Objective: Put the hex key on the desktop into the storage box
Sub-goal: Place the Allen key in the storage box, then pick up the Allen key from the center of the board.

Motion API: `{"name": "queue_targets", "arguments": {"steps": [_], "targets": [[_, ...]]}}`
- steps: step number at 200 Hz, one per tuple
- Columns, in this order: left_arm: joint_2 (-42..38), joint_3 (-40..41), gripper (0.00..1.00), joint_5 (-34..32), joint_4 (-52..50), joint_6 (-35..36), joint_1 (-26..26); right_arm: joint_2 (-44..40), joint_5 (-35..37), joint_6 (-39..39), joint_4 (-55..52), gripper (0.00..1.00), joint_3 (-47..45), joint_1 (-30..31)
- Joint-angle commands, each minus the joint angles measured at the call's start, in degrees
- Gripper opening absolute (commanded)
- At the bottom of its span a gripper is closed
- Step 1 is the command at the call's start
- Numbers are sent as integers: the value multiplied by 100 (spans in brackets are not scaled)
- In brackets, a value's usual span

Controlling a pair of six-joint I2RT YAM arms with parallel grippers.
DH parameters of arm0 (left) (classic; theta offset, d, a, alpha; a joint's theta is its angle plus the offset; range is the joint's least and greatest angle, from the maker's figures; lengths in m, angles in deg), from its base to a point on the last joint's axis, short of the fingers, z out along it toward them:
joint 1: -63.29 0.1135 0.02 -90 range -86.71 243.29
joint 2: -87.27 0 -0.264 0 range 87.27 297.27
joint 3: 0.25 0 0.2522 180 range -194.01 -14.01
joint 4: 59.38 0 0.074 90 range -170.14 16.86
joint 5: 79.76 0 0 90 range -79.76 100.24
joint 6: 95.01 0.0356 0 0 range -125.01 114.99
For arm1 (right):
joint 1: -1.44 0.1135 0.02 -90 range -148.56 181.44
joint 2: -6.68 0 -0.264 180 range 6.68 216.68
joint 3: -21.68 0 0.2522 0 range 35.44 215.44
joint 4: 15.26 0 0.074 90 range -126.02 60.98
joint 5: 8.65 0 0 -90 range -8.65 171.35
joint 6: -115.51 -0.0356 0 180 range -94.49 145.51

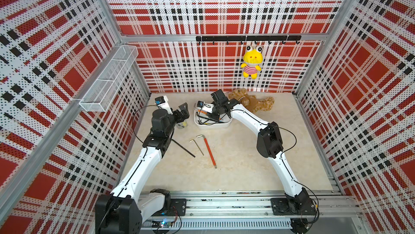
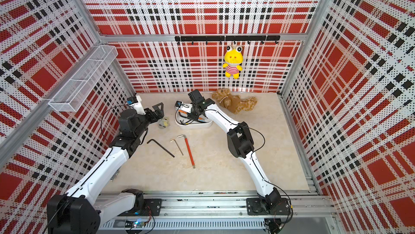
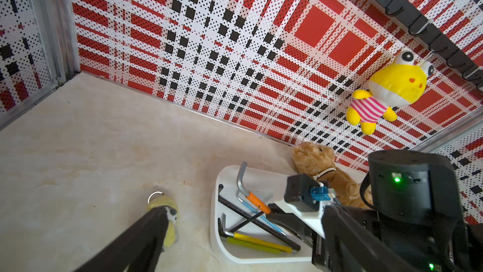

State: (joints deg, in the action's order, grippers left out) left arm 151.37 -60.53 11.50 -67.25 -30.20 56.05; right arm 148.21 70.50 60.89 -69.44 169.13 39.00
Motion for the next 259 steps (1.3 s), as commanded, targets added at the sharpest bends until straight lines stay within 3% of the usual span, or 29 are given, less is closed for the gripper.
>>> {"name": "queue_targets", "arguments": {"steps": [1,54,77,144,163,191,218,259], "targets": [[23,33,99,76,51,111,65,185,2,-29,-42,0,-55,-56],[-7,7,99,90,44,111,70,335,351,-215,-63,0,-36,-64],[-14,4,99,103,44,111,68,340,470,-302,-19,21,-45,-73],[-66,34,99,103,44,56,70,-132,659,-870,92,34,-18,-73],[-77,47,99,95,44,57,66,-512,668,-1379,74,35,-172,-67],[-38,41,99,86,51,32,71,-1351,470,-2337,364,42,-1142,-41],[26,22,99,129,92,-3,64,-2005,359,-3404,349,42,-1936,20],[156,-19,99,172,175,-47,36,-2285,442,-4694,-399,41,-2533,277]]}}
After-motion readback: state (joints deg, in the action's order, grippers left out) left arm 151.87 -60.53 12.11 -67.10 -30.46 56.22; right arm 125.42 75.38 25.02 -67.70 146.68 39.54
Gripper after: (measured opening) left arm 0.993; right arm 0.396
